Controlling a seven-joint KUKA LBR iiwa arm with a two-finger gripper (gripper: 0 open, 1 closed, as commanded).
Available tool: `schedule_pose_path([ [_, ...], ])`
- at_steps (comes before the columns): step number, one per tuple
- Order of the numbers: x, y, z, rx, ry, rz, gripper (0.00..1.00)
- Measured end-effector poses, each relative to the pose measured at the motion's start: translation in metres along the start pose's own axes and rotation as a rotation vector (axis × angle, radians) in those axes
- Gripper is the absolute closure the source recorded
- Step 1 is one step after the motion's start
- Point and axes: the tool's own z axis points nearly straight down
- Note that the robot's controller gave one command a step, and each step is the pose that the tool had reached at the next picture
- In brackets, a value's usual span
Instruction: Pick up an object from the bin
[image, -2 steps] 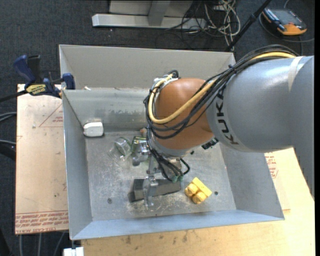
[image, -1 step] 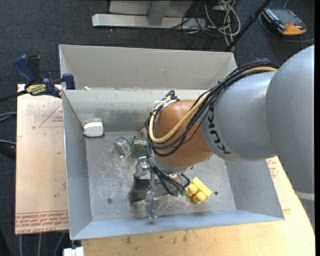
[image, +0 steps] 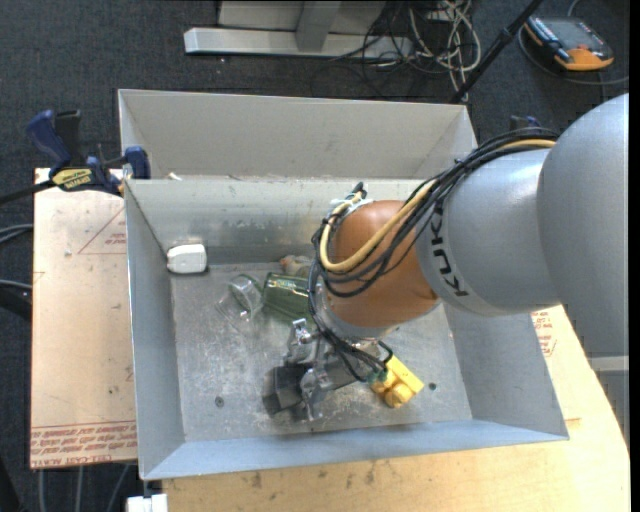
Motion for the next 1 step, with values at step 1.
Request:
schedule_pose_path([
  [1,0.0000,0.0000,0.0000,0.000,0.000,0.000,1.00],
])
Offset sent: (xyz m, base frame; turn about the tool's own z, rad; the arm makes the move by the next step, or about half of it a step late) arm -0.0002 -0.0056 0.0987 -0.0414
